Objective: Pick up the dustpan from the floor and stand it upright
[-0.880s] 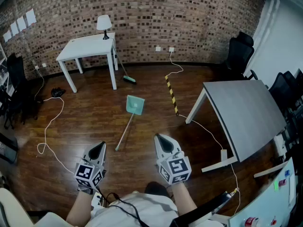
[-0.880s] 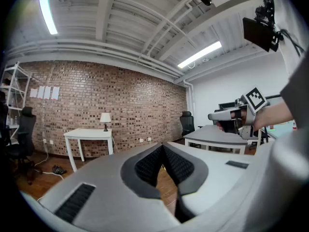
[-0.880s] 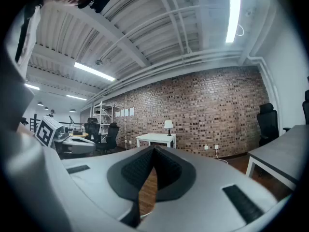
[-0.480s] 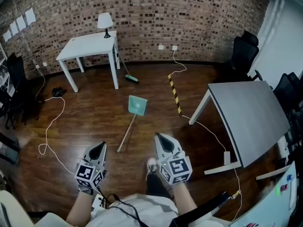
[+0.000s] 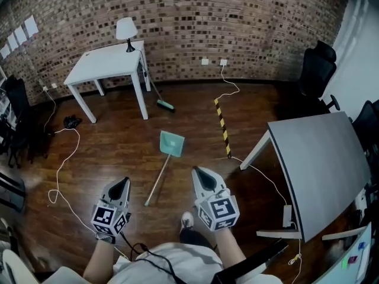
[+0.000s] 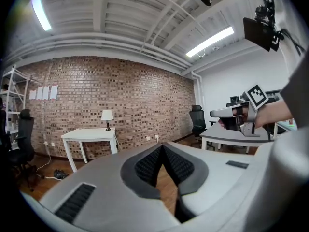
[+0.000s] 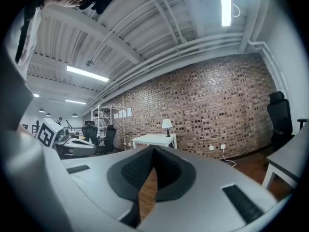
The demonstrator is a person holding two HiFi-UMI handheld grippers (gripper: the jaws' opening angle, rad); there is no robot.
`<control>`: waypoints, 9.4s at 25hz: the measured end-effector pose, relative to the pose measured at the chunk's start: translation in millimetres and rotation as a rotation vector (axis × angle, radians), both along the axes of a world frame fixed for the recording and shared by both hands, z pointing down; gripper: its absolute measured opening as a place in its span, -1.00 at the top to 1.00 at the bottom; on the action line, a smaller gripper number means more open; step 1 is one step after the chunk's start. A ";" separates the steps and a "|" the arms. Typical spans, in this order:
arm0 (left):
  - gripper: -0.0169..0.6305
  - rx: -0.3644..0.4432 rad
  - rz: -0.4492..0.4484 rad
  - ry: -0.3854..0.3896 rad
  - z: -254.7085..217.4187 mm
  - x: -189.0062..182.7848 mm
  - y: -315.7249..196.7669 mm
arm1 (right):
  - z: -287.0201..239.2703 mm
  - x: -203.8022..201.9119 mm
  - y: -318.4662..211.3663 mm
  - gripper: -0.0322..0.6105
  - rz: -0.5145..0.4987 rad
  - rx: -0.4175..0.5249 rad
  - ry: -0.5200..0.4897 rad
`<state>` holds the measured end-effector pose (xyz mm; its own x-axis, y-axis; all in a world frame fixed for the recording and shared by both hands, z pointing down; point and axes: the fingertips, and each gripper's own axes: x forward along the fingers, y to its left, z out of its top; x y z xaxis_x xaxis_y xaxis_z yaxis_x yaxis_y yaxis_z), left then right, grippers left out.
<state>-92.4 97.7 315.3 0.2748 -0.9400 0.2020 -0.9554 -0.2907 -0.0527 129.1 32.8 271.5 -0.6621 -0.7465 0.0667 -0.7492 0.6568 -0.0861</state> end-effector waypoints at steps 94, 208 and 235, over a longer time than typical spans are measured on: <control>0.11 -0.972 0.119 -0.133 931.6 -103.7 -0.7 | 730.9 -191.1 -87.5 0.93 -0.438 -0.641 0.353; 0.95 0.109 -0.014 -0.211 -30.7 26.6 -393.8 | 0.0 44.3 -372.6 0.93 0.084 0.063 0.002; 0.94 0.131 0.054 -0.016 -56.3 -30.0 -260.0 | -56.1 7.9 -220.3 0.95 0.156 0.131 -0.094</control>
<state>-122.4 -162.4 259.0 0.3233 -0.9427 0.0829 -0.9374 -0.3310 -0.1085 137.0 -187.5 215.4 -0.5364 -0.8386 -0.0945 -0.8353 0.5436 -0.0821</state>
